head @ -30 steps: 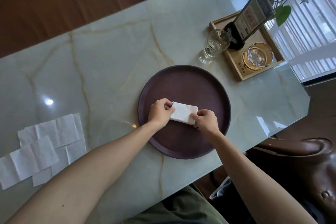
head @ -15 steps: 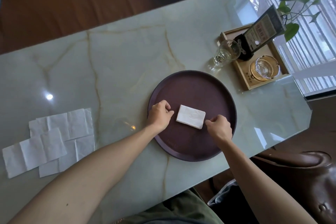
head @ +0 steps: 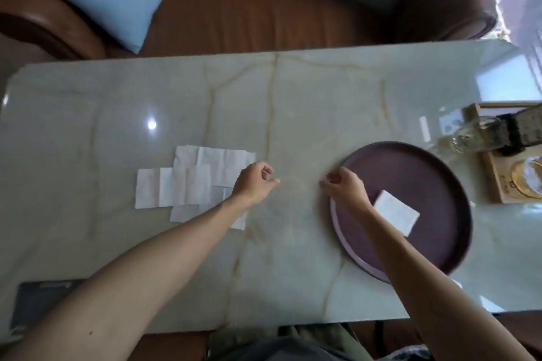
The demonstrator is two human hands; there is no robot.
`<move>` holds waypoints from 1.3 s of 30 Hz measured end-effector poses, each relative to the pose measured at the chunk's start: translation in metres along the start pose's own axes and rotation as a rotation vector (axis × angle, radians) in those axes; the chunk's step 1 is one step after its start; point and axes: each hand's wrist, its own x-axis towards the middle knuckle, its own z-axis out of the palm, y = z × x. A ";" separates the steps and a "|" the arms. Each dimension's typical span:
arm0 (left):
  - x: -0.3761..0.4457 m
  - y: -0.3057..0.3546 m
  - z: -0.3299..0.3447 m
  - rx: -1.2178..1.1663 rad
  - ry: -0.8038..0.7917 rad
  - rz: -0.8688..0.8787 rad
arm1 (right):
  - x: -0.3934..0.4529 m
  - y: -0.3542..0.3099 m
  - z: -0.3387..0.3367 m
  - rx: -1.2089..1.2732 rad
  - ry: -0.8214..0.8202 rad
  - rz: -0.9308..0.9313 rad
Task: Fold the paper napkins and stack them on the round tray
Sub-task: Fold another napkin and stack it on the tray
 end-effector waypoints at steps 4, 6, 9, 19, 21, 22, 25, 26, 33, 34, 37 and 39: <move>-0.007 -0.052 -0.051 -0.063 0.069 -0.069 | -0.006 -0.050 0.053 -0.023 -0.135 -0.019; -0.011 -0.079 -0.073 -0.085 0.098 -0.103 | -0.012 -0.071 0.079 -0.040 -0.199 -0.034; -0.018 -0.116 -0.100 -0.122 0.123 -0.148 | -0.019 -0.098 0.116 -0.072 -0.280 -0.048; 0.003 -0.201 -0.169 0.095 0.187 -0.097 | -0.026 -0.160 0.213 -0.095 -0.314 -0.002; 0.015 -0.205 -0.176 0.156 0.143 -0.036 | -0.025 -0.166 0.224 -0.096 -0.297 0.029; 0.021 -0.206 -0.179 0.182 0.115 -0.010 | -0.024 -0.170 0.229 -0.088 -0.291 0.049; 0.037 -0.209 -0.183 0.273 0.046 0.059 | -0.019 -0.174 0.241 -0.060 -0.259 0.091; 0.041 -0.209 -0.184 0.304 0.039 0.069 | -0.019 -0.176 0.245 -0.055 -0.246 0.101; 0.053 -0.212 -0.189 0.358 0.023 0.039 | -0.012 -0.181 0.258 -0.024 -0.246 0.158; 0.053 -0.213 -0.190 0.353 0.010 0.028 | -0.012 -0.181 0.258 -0.019 -0.264 0.157; 0.049 -0.213 -0.193 0.357 0.003 0.037 | -0.016 -0.187 0.255 -0.028 -0.284 0.109; 0.045 -0.212 -0.197 0.348 0.010 0.067 | -0.020 -0.194 0.248 -0.047 -0.290 0.050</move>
